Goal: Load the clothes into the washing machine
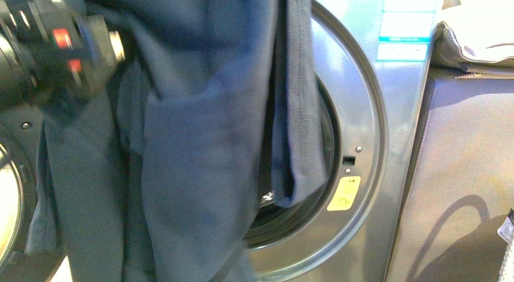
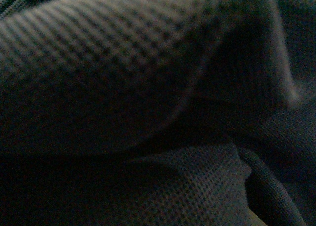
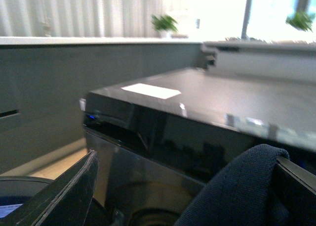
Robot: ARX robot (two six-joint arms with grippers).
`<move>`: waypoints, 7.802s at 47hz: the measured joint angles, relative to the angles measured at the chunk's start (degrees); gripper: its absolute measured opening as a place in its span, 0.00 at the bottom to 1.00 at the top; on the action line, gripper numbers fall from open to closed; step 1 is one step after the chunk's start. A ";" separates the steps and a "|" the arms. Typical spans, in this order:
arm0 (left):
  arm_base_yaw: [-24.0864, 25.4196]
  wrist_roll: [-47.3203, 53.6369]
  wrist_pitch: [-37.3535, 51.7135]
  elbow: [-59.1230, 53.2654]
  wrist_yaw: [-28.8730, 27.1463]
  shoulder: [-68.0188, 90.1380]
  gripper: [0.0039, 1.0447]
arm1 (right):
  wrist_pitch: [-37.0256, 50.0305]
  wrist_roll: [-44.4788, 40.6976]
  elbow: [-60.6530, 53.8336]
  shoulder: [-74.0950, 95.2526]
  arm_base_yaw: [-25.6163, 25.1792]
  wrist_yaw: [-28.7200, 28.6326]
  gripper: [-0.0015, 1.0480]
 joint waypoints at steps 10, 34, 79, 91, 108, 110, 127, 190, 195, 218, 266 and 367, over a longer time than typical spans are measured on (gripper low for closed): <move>-0.02 -0.33 -0.52 0.68 0.07 0.07 0.06 | -13.68 11.52 1.64 -2.19 4.20 21.88 0.92; -0.81 2.23 -7.23 13.14 -11.63 12.31 0.06 | -7.50 21.03 -22.53 -21.29 19.61 33.00 0.92; -8.20 1.57 -9.35 21.51 -17.64 24.02 0.06 | 15.13 11.61 -36.13 -27.28 27.45 48.57 0.92; -8.37 3.85 -8.96 26.82 -19.74 30.27 0.06 | 12.94 5.31 -42.62 -35.58 23.02 54.12 0.92; -6.99 4.00 -10.27 31.52 -19.67 34.86 0.06 | -2.67 8.07 -48.87 -46.97 11.04 51.21 0.92; -6.91 4.00 -10.49 32.17 -19.67 35.56 0.06 | -5.20 9.01 -49.86 -48.54 8.96 49.03 0.92; -6.67 4.04 -13.62 39.95 -20.22 43.10 0.06 | -4.33 5.55 -71.41 -64.48 -10.71 19.67 0.54; -2.95 7.43 -29.16 86.42 -26.14 76.02 0.06 | 5.31 4.59 -104.61 -87.03 -41.27 -9.20 0.02; -2.27 8.04 -32.72 94.88 -27.02 80.11 0.06 | 5.40 4.59 -105.33 -87.60 -41.27 -9.20 0.02; -0.59 8.15 -48.33 125.55 -27.28 95.73 0.06 | 5.77 4.59 -107.78 -89.83 -41.33 -9.22 0.02; -0.52 14.62 -29.73 131.67 -34.86 98.38 0.06 | 5.77 4.59 -107.78 -89.83 -41.33 -9.22 0.02; -1.86 4.11 -26.14 40.98 -15.10 42.32 0.94 | 5.77 4.59 -107.78 -89.83 -41.33 -9.22 0.02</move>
